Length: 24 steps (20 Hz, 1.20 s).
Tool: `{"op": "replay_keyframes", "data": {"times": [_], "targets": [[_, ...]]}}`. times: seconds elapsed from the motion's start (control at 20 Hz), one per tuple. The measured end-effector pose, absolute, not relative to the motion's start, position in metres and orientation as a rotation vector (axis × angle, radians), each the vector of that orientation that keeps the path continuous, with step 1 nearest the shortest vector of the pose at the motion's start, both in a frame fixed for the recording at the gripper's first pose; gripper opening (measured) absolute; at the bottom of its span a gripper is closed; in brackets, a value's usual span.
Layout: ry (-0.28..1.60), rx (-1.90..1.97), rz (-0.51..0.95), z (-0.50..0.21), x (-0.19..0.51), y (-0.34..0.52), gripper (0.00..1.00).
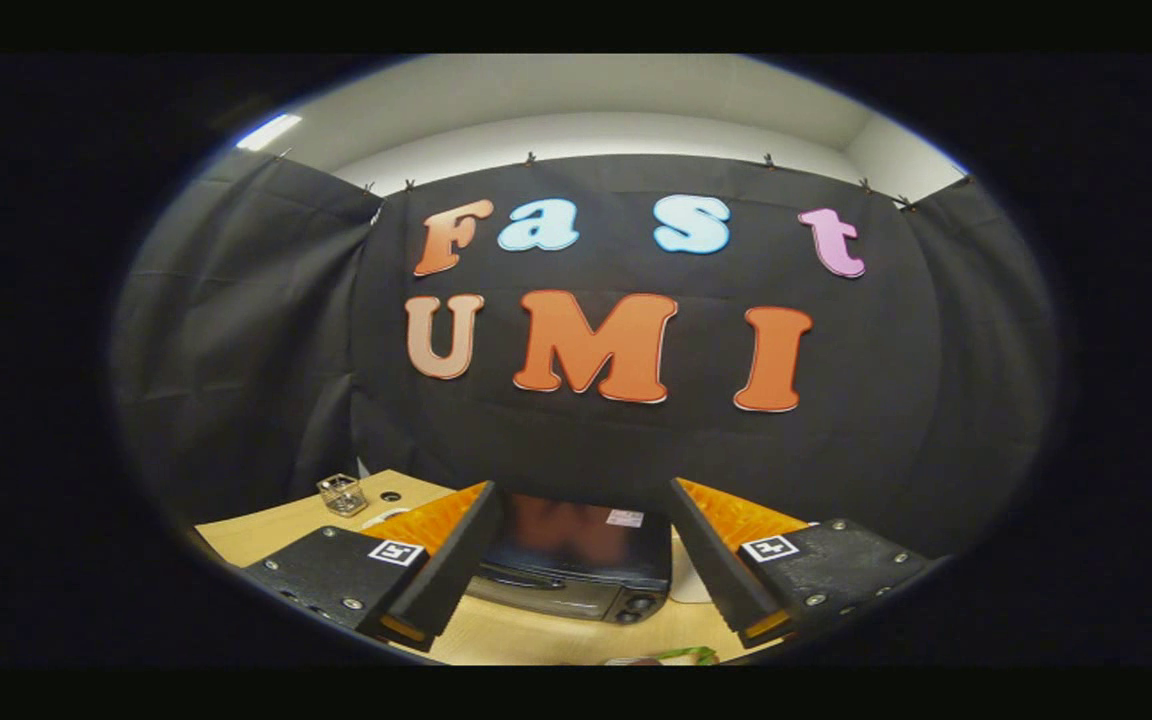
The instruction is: Open the toaster oven, put the food inside, and close the toaster oven door.
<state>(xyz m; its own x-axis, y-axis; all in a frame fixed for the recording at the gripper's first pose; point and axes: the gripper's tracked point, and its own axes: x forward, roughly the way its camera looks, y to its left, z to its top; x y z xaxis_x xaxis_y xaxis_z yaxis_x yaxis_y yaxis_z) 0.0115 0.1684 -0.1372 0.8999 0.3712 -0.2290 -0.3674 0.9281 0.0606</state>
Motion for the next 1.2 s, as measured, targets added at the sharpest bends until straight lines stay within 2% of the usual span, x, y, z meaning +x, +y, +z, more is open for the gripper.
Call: {"op": "replay_keyframes", "data": {"times": [0.4,0.65,1.2], "targets": [[0.415,0.003,0.479,-0.213,-0.003,0.22,1.0],[0.542,0.004,0.428,-0.26,0.008,0.229,1.0],[0.59,0.008,0.254,-0.324,0.047,0.245,1.0]]}}
